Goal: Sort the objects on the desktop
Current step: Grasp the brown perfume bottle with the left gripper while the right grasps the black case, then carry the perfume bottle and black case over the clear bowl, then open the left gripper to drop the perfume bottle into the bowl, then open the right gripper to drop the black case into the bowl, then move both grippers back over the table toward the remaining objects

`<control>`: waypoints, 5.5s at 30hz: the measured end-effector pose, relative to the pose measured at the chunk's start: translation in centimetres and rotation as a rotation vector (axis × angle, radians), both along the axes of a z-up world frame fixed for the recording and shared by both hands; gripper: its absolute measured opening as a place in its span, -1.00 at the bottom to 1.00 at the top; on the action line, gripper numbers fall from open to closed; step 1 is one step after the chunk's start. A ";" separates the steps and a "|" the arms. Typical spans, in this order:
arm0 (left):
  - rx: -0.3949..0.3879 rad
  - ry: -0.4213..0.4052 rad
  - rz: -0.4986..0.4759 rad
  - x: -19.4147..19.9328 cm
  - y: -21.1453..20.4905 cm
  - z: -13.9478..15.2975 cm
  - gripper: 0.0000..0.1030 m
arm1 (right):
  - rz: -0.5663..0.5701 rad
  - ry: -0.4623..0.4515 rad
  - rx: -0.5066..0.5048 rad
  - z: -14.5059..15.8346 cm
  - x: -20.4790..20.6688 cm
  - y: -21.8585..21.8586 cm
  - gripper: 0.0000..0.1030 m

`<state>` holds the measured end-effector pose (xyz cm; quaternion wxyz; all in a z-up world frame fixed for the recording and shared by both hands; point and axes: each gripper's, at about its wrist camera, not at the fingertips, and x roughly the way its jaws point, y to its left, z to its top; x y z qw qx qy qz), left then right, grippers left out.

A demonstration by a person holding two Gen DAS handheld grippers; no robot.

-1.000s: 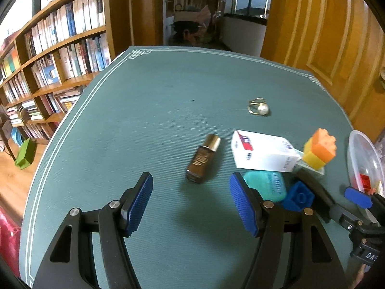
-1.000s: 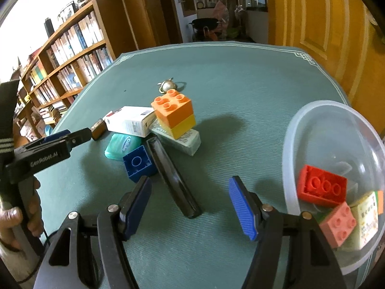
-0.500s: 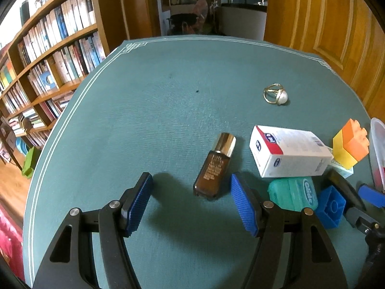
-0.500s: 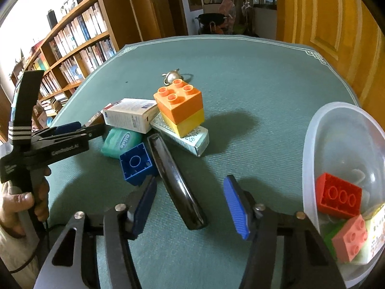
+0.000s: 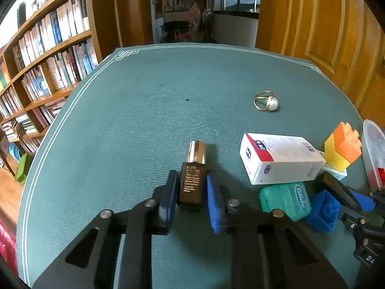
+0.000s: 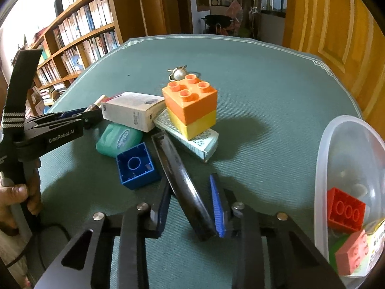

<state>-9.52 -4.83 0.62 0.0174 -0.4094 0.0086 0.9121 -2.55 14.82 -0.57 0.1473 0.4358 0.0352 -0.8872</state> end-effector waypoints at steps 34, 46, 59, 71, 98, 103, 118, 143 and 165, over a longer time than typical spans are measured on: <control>0.056 0.090 -0.155 5.9 6.5 5.4 -0.58 | -0.107 0.071 -0.192 4.9 4.1 7.1 -0.65; 0.059 0.086 -0.273 6.1 12.2 6.7 -0.58 | -0.263 0.132 -0.195 6.6 4.9 14.6 -0.65; 0.070 0.072 -0.412 5.9 19.1 7.4 -0.58 | -0.356 0.134 -0.182 6.9 4.8 20.0 -0.65; 0.085 0.061 -0.522 5.2 24.3 7.7 -0.58 | -0.428 0.125 -0.195 6.3 4.8 23.3 -0.65; 0.143 0.072 -0.606 4.3 28.5 8.1 0.26 | -0.518 0.085 -0.232 4.8 4.0 26.4 -0.45; 0.130 0.068 -0.586 4.7 27.8 8.0 0.26 | -0.510 0.091 -0.226 5.1 4.1 25.8 -0.45; 0.108 0.079 -0.514 4.8 25.1 8.2 0.26 | -0.490 0.125 -0.218 5.9 4.5 23.9 0.33; 0.111 0.062 -0.304 4.3 16.1 7.2 0.26 | -0.381 0.131 -0.212 6.1 3.7 18.8 0.34; 0.117 0.020 -0.104 1.9 6.9 4.7 0.26 | -0.220 0.090 -0.205 5.1 2.7 11.4 0.41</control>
